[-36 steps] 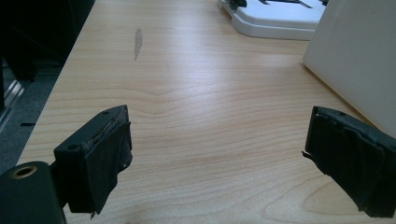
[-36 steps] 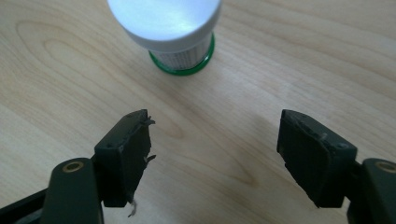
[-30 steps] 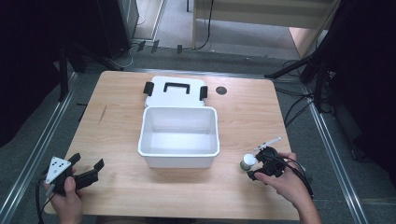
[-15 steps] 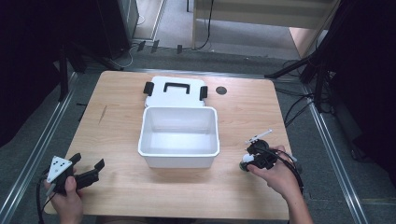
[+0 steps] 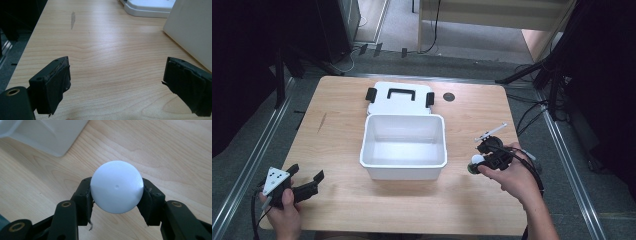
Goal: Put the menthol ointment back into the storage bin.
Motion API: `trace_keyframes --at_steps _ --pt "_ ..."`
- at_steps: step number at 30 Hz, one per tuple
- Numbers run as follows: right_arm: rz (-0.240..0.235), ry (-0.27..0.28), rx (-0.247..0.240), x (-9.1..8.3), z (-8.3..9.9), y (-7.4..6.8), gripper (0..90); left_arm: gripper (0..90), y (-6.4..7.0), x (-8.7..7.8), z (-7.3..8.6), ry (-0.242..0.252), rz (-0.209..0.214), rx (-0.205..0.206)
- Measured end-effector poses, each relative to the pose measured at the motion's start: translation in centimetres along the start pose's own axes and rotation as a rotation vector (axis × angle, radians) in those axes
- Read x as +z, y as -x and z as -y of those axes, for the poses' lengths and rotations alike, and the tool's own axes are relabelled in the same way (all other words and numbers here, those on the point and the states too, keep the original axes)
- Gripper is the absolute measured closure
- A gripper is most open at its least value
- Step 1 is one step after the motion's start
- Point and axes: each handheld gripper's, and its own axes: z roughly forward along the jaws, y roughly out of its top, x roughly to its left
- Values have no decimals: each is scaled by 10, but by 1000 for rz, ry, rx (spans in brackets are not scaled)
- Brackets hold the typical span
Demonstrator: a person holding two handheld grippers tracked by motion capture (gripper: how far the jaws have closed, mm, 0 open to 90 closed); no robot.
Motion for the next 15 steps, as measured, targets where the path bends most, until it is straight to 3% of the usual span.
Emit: trace_keyframes --at_steps 15 --pt "-3 5 -49 -44 -43 -16 510 82 0 1 0 -6 1 6"
